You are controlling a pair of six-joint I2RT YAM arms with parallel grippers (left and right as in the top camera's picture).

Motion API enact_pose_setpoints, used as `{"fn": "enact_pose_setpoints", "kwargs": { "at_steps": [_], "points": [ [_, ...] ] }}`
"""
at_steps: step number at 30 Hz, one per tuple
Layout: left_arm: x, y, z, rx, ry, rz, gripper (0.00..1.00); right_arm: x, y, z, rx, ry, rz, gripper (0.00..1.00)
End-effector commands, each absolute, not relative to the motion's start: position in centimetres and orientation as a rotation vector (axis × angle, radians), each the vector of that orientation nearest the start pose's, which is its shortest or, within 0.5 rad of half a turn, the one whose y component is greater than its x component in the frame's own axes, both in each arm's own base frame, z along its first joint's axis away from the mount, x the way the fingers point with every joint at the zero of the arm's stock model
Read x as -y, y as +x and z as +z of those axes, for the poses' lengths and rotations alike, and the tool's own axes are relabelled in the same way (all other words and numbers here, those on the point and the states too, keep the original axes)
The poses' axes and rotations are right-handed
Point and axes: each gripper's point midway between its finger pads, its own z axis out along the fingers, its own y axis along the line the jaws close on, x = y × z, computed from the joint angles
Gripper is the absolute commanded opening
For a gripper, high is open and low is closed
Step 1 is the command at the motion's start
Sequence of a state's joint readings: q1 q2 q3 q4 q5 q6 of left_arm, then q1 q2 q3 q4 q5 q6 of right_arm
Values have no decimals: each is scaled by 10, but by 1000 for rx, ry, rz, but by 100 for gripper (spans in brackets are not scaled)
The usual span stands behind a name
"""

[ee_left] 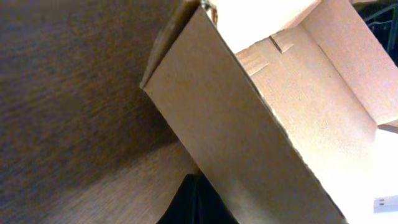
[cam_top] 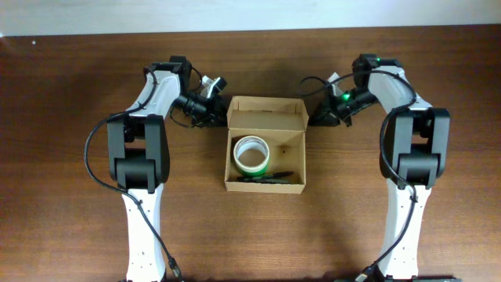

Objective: Pack container
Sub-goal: 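Bring both grippers to the box lid flaps on either side, then fold the box lid closed over the box with both grippers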

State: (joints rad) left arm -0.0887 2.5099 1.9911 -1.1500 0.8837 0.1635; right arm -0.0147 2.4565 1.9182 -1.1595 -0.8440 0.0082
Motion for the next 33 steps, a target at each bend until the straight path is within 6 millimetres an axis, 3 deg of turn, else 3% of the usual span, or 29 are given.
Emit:
{"fn": "enact_pose_setpoints", "kwargs": {
  "at_steps": [1,4,9,12,16,19,28,33],
  "points": [
    [179,450,20,-2794,302,-1458,2,-145,449,35,-2839,79,1542,4],
    [188,467,31,-2669,314,-1525,2,-153,462,51,-2697,34,1661,4],
    [181,488,40,-2615,284,-1493,2,-148,470,59,-2625,26,1700,4],
    [171,513,76,-2526,319,-1426,2,-142,477,74,-2573,29,1729,4],
    [162,530,116,-2508,368,-1238,2,-137,486,105,-2524,-18,1690,4],
    [170,528,144,-2458,425,-1229,2,-141,485,124,-2532,-74,1612,4],
    [179,504,139,-2538,460,-1263,2,-151,471,163,-2514,-180,1549,4],
    [176,487,156,-2563,526,-1188,2,-145,457,197,-2513,-257,1416,4]
  ]
}}
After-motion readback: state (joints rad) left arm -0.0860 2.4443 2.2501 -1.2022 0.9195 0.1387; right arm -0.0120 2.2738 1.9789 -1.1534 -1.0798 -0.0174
